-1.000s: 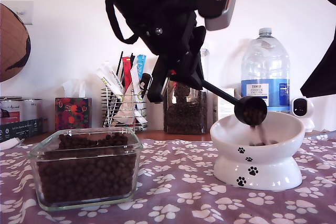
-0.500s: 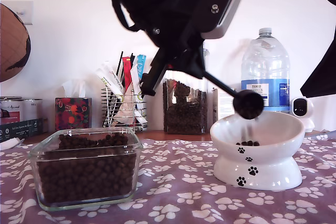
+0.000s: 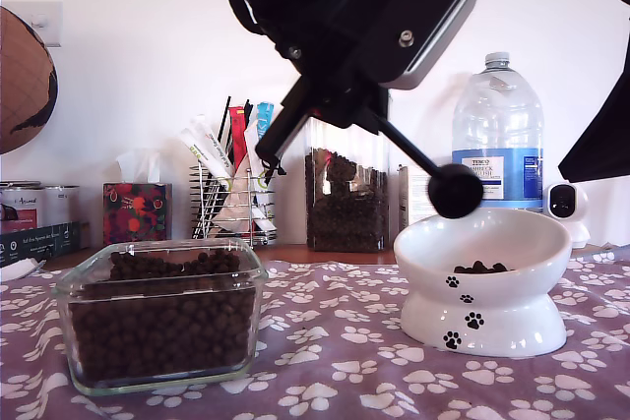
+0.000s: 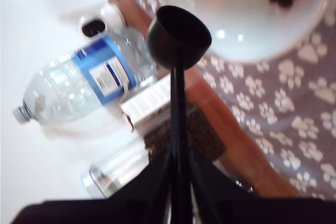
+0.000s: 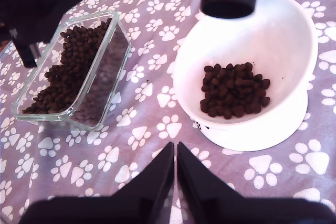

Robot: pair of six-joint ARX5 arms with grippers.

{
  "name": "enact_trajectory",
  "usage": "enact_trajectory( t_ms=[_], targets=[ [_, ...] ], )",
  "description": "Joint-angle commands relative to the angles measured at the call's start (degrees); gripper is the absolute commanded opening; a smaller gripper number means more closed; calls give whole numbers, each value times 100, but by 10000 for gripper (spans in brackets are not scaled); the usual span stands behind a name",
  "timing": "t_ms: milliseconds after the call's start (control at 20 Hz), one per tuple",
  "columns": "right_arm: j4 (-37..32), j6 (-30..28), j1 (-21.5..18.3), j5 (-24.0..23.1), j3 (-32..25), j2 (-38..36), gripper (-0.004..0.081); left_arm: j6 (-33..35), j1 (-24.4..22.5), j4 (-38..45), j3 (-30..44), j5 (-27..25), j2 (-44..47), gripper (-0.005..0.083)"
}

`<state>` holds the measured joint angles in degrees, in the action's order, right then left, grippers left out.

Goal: Measure one spoon of cat food and pour it into the food bowl

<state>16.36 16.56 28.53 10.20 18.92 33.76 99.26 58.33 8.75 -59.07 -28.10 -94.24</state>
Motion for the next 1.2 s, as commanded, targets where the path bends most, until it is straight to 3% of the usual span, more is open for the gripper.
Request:
enact_trajectory(
  t_ms=[0,250,350,650,950,1150],
  targets=[
    [-31,-2,-20,35,70,20,-13,22,42,188,-31,-61,4,-23],
    [-42,-70,-22,17,70,20,-13,-61,70,579,-31,-94,4,-23],
    [-151,-422,-22,-31,70,20,-13,-350,72,603,-31,-146,7,-23],
    [-590,-955,-20,-4,70,17,-13,-2208,188,61,-31,-173,15,-23],
    [-623,-1071,-20,-4,70,20,-13,-4413,280,-994,-31,474,256,-23],
    [-634,-1084,-20,-4,70,20,-13,-5936,195,-1401,-31,1228,732,-23]
  ],
)
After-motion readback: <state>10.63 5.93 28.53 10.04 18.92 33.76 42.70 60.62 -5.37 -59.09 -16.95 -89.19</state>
